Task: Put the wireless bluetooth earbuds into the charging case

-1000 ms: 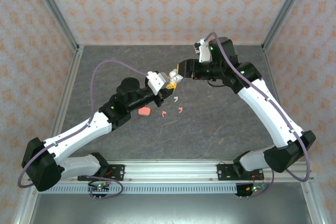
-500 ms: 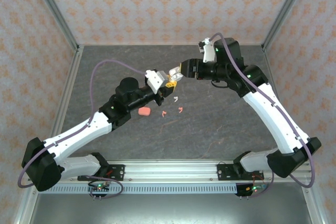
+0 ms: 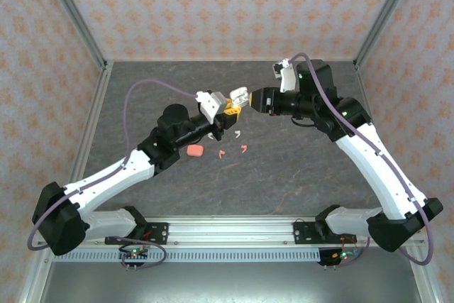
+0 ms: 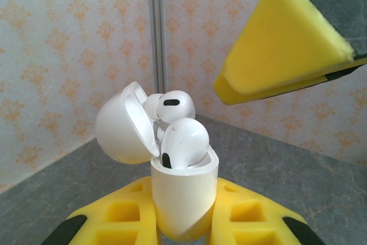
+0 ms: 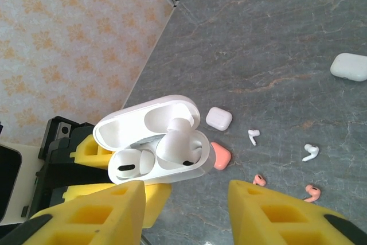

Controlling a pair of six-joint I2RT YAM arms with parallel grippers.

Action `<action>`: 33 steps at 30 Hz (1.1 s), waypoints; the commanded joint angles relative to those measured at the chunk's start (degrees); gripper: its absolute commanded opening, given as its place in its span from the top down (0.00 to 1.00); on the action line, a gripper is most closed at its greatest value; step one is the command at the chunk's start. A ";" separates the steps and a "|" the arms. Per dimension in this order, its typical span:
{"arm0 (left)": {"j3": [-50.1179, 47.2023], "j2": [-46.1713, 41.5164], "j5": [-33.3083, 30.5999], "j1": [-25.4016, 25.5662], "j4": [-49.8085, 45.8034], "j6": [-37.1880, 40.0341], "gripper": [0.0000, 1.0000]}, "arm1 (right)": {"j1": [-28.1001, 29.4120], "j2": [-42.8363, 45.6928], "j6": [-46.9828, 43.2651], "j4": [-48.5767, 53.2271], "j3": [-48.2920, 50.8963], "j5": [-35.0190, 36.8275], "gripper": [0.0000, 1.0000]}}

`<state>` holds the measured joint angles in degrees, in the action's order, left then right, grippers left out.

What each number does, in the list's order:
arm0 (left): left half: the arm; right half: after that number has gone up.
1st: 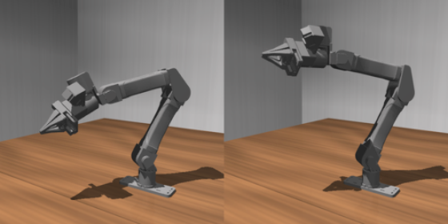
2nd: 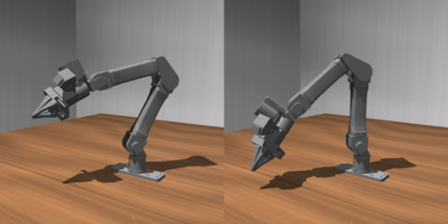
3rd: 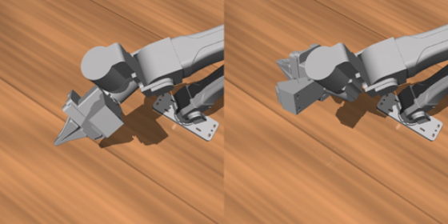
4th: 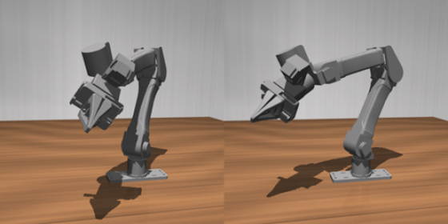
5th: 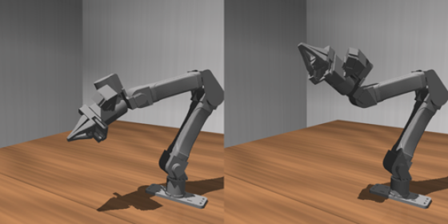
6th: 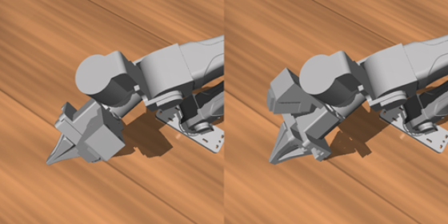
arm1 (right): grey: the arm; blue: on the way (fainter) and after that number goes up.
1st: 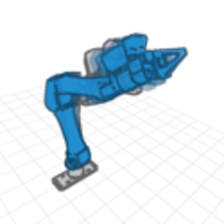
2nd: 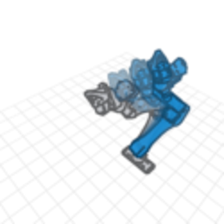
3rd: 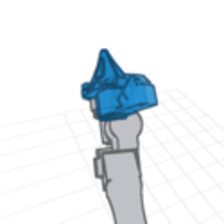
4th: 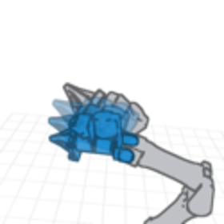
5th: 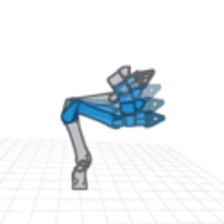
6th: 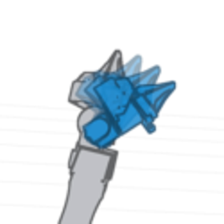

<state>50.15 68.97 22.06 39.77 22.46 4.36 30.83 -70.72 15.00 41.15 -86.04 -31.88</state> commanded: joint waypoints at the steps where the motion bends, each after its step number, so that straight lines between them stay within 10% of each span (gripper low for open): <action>1: 0.83 0.02 1.17 0.48 3.91 -1.11 1.00 | 0.28 -0.02 0.11 -1.13 0.66 -0.16 0.59; 33: 0.92 -0.41 1.27 0.47 2.68 -0.69 1.00 | -0.08 -2.62 2.29 -3.09 1.36 4.43 0.66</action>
<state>50.15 69.17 22.24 39.77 22.50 4.29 30.83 -73.08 16.95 38.50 -85.43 -29.71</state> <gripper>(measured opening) 0.182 0.341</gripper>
